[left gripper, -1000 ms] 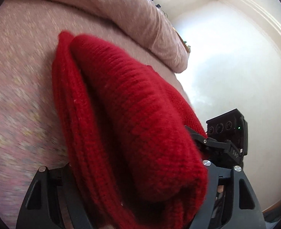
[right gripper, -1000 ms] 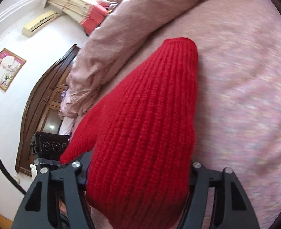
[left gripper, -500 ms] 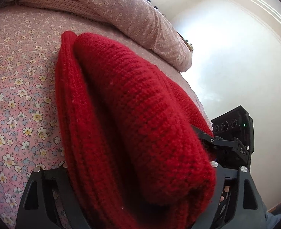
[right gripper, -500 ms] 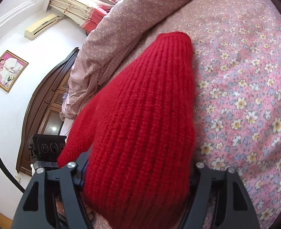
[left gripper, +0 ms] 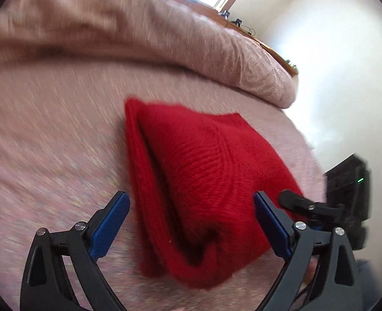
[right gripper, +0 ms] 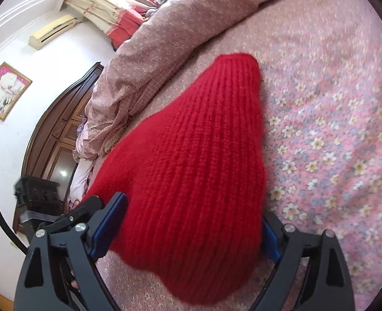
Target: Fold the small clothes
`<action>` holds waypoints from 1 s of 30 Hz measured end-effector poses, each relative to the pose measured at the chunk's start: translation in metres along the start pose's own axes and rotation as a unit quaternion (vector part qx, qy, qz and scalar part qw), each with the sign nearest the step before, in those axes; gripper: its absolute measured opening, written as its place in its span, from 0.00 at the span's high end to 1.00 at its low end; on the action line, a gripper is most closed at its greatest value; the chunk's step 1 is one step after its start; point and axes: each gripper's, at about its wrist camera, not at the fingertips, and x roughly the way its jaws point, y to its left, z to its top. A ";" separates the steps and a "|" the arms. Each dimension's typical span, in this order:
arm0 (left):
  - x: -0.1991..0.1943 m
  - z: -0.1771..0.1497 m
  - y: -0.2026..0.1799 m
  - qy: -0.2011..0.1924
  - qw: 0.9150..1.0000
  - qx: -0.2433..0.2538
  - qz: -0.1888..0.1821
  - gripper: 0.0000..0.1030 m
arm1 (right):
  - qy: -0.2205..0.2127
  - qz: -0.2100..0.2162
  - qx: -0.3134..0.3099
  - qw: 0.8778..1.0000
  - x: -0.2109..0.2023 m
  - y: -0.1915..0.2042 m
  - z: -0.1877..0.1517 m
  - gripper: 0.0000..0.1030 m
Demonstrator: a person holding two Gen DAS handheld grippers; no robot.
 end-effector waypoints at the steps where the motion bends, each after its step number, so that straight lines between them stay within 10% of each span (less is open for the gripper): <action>1: -0.006 0.000 -0.004 -0.011 1.000 0.012 0.013 0.11 | -0.003 -0.007 -0.006 1.000 -0.005 0.003 0.000 0.10; 10: -0.035 -0.006 -0.025 -0.075 0.990 0.089 0.081 0.11 | -0.103 -0.078 -0.122 0.984 -0.065 0.049 -0.007 0.02; 15: -0.043 -0.020 -0.034 -0.104 0.983 0.122 0.093 0.11 | -0.232 -0.147 -0.257 0.927 -0.097 0.091 -0.036 0.00; 20: -0.045 -0.035 -0.046 -0.128 0.970 0.168 0.117 0.11 | -0.250 -0.176 -0.303 0.903 -0.096 0.108 -0.058 0.00; 30: -0.011 -0.083 -0.032 -0.108 0.972 0.166 0.128 0.10 | -0.222 -0.213 -0.261 0.915 -0.070 0.065 -0.090 0.00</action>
